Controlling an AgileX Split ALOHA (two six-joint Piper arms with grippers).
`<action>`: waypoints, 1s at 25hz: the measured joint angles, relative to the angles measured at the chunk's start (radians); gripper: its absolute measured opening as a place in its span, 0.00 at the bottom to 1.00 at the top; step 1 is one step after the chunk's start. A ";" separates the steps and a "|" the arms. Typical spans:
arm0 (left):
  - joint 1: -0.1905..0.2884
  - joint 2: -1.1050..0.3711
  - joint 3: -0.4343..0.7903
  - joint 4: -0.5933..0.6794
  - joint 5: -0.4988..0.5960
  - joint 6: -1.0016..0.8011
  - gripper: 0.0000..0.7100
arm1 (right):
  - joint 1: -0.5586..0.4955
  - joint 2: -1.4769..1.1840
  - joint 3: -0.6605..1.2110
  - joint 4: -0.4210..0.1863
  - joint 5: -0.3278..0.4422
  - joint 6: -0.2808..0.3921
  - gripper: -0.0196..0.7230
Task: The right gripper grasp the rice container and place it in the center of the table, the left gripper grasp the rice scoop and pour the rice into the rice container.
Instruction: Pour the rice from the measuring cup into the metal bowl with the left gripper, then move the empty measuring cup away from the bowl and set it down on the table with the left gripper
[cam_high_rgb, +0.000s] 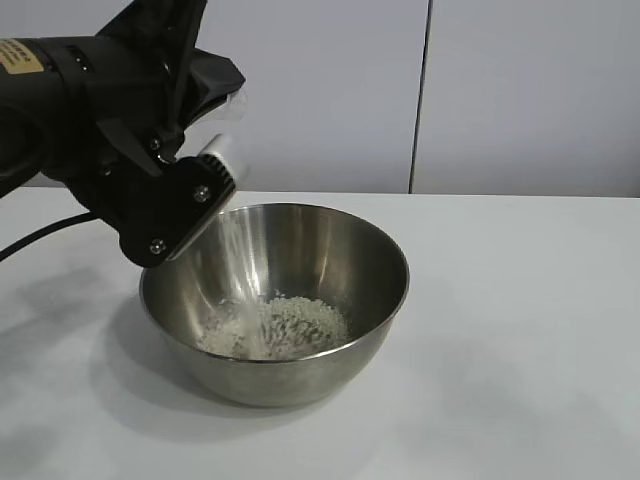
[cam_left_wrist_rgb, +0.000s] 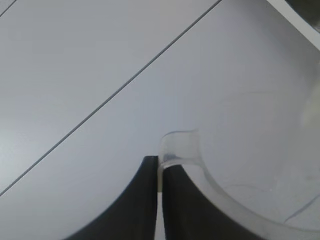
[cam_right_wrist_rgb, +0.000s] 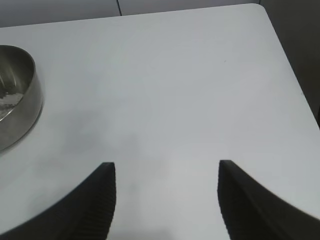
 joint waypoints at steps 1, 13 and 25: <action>0.000 0.000 0.000 -0.010 -0.002 -0.056 0.02 | 0.000 0.000 0.000 0.000 0.000 0.000 0.58; 0.185 0.000 0.000 -0.153 -0.131 -1.633 0.02 | 0.000 0.000 0.000 0.000 0.000 0.000 0.58; 0.686 0.004 0.180 0.452 -0.025 -2.418 0.02 | 0.000 0.000 0.000 0.000 0.001 0.000 0.58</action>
